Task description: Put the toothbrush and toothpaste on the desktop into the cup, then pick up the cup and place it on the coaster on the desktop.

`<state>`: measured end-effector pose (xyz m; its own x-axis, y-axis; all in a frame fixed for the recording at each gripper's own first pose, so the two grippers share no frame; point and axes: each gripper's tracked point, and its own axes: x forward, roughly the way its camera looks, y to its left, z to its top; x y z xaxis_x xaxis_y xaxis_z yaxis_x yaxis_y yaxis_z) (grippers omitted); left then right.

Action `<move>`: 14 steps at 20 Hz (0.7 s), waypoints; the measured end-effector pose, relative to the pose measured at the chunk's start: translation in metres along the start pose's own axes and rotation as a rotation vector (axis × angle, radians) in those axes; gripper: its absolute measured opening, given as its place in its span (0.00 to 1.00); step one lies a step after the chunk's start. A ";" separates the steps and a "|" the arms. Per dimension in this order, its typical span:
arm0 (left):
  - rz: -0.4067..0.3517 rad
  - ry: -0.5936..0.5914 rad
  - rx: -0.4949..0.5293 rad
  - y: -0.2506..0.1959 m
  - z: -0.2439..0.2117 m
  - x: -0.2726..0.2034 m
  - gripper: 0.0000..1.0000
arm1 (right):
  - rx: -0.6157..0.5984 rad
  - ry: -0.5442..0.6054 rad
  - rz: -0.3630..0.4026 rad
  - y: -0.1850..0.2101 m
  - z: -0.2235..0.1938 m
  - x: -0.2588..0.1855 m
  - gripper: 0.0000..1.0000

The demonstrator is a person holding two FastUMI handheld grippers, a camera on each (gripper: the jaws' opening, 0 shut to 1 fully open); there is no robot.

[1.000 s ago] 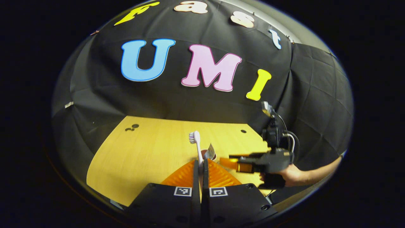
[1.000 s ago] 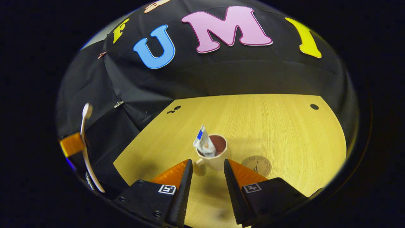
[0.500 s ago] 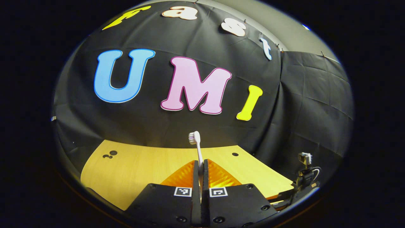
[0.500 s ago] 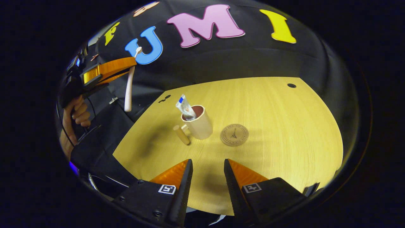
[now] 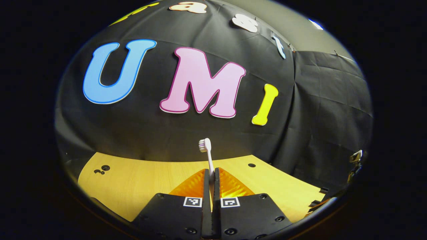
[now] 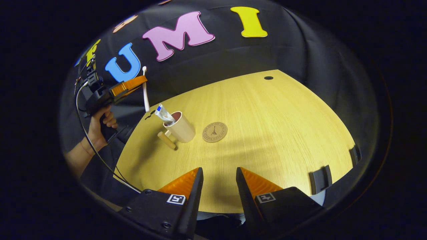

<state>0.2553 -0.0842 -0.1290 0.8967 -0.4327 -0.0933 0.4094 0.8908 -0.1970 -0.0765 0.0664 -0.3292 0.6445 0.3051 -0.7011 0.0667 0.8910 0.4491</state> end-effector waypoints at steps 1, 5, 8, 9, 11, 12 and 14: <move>-0.005 0.008 0.010 0.000 -0.008 0.007 0.06 | 0.015 0.003 -0.006 -0.004 -0.003 -0.004 0.61; -0.032 0.030 0.026 -0.004 -0.028 0.028 0.06 | 0.040 0.005 -0.041 -0.019 -0.012 -0.013 0.61; -0.035 0.042 0.048 -0.005 -0.040 0.039 0.06 | 0.057 -0.008 -0.063 -0.031 -0.009 -0.017 0.61; -0.031 0.048 0.057 -0.003 -0.045 0.043 0.06 | 0.060 -0.011 -0.069 -0.034 -0.008 -0.018 0.62; -0.027 0.068 0.069 0.000 -0.057 0.048 0.06 | 0.063 -0.013 -0.080 -0.039 -0.008 -0.021 0.62; -0.022 0.077 0.075 0.002 -0.062 0.049 0.06 | 0.064 -0.012 -0.083 -0.042 -0.009 -0.022 0.62; -0.021 0.081 0.084 0.002 -0.071 0.048 0.06 | 0.067 -0.009 -0.087 -0.044 -0.008 -0.029 0.61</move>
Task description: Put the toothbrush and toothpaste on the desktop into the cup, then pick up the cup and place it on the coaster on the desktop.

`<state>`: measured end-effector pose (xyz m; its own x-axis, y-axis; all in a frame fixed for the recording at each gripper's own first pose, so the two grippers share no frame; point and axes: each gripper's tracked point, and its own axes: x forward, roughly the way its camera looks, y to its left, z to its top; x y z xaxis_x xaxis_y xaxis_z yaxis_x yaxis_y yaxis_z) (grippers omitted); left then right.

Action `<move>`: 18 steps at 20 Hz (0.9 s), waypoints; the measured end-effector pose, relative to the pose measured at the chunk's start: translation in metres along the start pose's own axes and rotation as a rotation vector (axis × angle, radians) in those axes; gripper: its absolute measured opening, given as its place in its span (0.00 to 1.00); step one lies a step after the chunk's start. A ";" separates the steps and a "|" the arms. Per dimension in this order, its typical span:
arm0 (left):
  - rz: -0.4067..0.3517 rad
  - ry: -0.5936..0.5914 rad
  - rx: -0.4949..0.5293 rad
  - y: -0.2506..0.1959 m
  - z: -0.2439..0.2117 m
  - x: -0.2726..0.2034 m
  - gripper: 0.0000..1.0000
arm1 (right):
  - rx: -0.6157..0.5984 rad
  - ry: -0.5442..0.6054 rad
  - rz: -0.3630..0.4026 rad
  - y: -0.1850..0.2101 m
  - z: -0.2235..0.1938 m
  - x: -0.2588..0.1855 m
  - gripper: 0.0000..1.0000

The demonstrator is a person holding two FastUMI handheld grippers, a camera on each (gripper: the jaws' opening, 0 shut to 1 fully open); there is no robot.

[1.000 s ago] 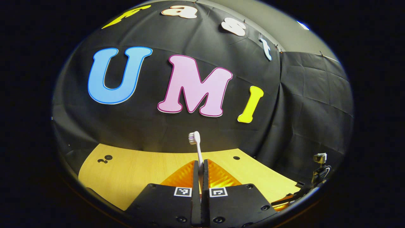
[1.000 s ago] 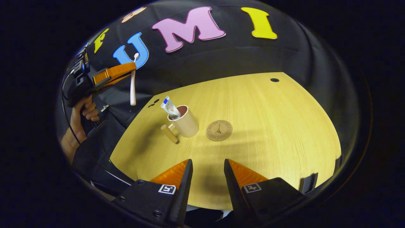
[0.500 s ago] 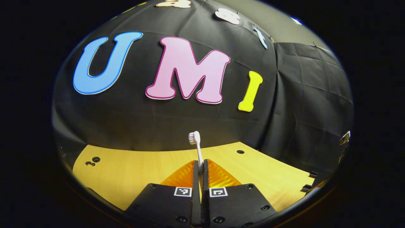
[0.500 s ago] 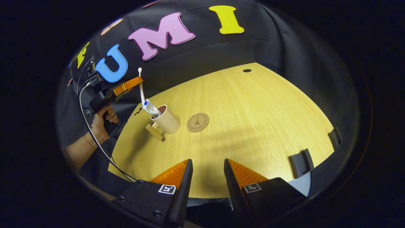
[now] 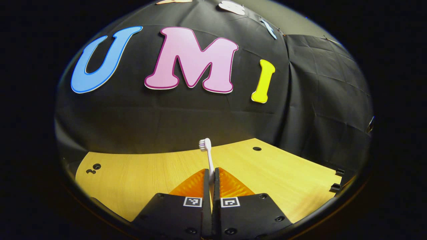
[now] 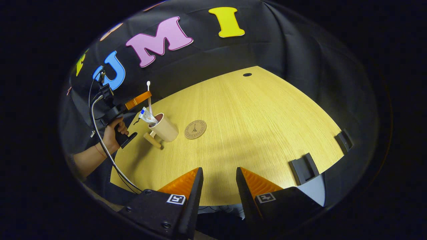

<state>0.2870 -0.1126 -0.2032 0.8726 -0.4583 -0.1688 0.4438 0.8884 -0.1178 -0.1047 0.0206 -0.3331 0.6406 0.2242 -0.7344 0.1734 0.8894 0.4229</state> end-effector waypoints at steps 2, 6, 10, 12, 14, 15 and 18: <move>0.016 0.015 0.024 0.001 -0.011 -0.001 0.06 | 0.003 -0.002 0.000 -0.003 0.002 0.000 0.61; -0.002 0.020 -0.011 -0.007 -0.016 -0.006 0.11 | 0.003 -0.010 0.006 -0.004 0.007 0.003 0.62; -0.002 0.040 -0.018 -0.013 -0.017 -0.015 0.23 | -0.007 -0.003 0.027 0.000 0.011 0.005 0.62; -0.007 0.051 -0.027 -0.017 -0.018 -0.022 0.22 | -0.014 -0.002 0.043 0.003 0.016 0.008 0.61; -0.007 0.059 -0.030 -0.019 -0.017 -0.032 0.26 | -0.013 -0.002 0.063 0.005 0.020 0.011 0.61; -0.001 0.064 -0.031 -0.018 -0.017 -0.037 0.28 | -0.015 -0.001 0.072 0.008 0.023 0.014 0.61; 0.012 0.084 -0.045 -0.014 -0.015 -0.055 0.41 | -0.026 0.004 0.101 0.012 0.028 0.019 0.62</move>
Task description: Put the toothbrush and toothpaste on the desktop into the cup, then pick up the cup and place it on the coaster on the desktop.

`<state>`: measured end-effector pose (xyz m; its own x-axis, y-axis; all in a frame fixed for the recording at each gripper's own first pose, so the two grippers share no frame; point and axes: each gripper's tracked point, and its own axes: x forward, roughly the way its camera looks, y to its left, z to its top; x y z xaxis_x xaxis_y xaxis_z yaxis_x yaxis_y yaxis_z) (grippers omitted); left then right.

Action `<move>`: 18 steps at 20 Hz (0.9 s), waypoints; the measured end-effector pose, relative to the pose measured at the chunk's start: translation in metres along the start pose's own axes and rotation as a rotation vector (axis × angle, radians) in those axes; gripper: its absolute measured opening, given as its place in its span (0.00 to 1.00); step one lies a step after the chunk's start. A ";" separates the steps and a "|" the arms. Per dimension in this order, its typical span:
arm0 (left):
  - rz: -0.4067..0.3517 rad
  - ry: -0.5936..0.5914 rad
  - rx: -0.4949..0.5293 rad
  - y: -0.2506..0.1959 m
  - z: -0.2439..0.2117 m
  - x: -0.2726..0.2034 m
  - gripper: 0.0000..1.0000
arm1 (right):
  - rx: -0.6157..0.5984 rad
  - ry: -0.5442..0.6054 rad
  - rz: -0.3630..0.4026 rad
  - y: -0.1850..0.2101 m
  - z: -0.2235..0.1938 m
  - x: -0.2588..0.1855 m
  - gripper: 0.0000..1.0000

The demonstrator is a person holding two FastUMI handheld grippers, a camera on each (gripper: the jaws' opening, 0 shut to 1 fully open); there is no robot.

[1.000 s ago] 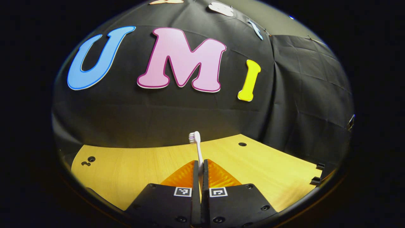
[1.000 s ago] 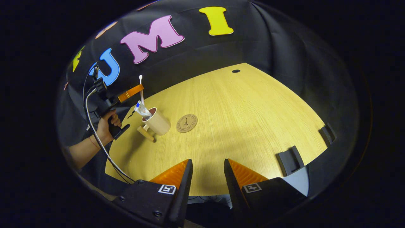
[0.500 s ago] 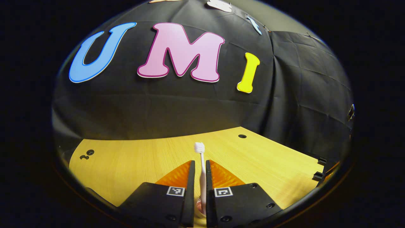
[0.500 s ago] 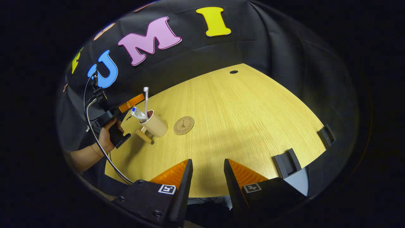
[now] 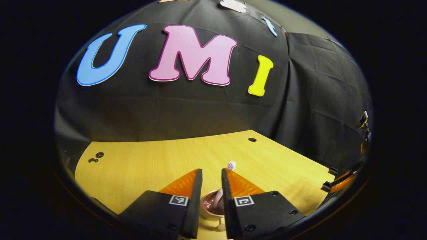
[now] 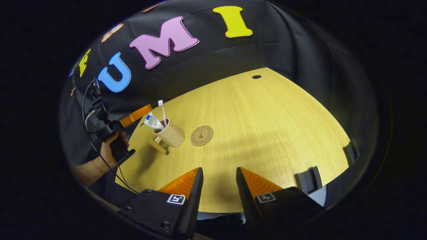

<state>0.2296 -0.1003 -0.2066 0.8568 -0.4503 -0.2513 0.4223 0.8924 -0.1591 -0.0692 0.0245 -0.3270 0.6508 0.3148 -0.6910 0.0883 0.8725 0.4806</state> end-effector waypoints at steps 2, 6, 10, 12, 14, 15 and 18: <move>0.015 0.017 0.004 0.005 0.000 -0.014 0.45 | -0.009 0.004 0.018 0.002 0.004 0.004 0.62; 0.043 0.066 0.025 0.017 -0.004 -0.043 0.68 | -0.014 0.007 0.045 0.001 0.013 0.014 0.62; 0.043 0.174 0.045 0.016 -0.028 -0.070 0.93 | 0.014 0.023 0.048 -0.008 0.013 0.024 0.62; 0.060 0.265 0.053 0.015 -0.050 -0.081 0.94 | 0.016 0.029 0.048 -0.010 0.011 0.029 0.61; 0.035 0.350 0.052 0.001 -0.073 -0.087 0.94 | 0.024 0.030 0.050 -0.012 0.011 0.030 0.61; 0.017 0.380 0.053 -0.006 -0.081 -0.088 0.94 | 0.028 0.029 0.051 -0.013 0.013 0.031 0.61; -0.006 0.503 0.058 -0.019 -0.110 -0.082 0.94 | 0.033 0.019 0.046 -0.019 0.017 0.029 0.62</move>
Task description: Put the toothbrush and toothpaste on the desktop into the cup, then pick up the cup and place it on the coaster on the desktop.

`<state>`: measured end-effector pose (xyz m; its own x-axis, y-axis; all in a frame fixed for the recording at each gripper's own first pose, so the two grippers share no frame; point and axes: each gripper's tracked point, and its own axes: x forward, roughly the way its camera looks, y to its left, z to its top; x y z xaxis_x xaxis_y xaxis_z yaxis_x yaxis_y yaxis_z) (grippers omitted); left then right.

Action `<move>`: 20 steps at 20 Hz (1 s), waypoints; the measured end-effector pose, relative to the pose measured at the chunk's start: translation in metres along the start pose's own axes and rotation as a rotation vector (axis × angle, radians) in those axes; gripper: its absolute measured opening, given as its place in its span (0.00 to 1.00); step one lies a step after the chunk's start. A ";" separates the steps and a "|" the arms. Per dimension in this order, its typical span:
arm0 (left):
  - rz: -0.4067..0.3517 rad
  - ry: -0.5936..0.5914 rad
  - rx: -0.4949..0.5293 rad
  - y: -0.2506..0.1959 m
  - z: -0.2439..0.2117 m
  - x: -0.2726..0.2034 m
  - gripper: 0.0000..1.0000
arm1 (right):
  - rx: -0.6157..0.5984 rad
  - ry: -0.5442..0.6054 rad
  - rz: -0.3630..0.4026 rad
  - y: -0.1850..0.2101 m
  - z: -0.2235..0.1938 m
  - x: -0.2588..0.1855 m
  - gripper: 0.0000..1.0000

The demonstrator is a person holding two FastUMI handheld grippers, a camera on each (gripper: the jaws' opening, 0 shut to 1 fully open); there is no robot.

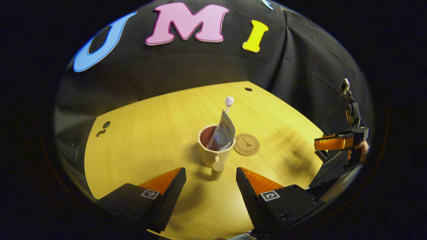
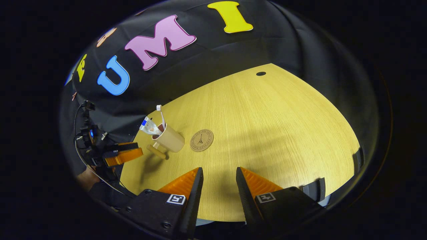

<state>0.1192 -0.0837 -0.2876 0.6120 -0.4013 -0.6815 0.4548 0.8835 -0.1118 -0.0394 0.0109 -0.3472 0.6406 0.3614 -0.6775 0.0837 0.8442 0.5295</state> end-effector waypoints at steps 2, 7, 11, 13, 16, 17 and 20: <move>-0.004 0.072 0.003 -0.006 -0.008 0.017 0.93 | 0.008 -0.006 -0.007 -0.005 0.002 -0.002 0.62; 0.021 0.196 -0.031 -0.002 -0.010 0.055 0.89 | 0.032 -0.013 -0.032 -0.021 -0.001 -0.011 0.62; 0.030 0.281 -0.047 0.003 -0.018 0.080 0.82 | 0.057 -0.031 -0.053 -0.033 0.001 -0.018 0.62; 0.023 0.304 -0.060 0.002 -0.016 0.088 0.72 | 0.073 -0.042 -0.067 -0.042 0.001 -0.022 0.62; 0.024 0.314 -0.061 0.003 -0.008 0.094 0.67 | 0.112 -0.063 -0.095 -0.056 0.005 -0.030 0.62; 0.019 0.329 -0.060 0.002 -0.010 0.095 0.57 | 0.126 -0.070 -0.101 -0.060 0.004 -0.031 0.62; 0.021 0.377 -0.048 0.002 -0.015 0.101 0.58 | 0.142 -0.081 -0.114 -0.067 0.002 -0.038 0.61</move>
<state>0.1724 -0.1192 -0.3679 0.3360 -0.2739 -0.9012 0.4082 0.9046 -0.1228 -0.0677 -0.0602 -0.3559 0.6793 0.2288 -0.6973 0.2625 0.8115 0.5220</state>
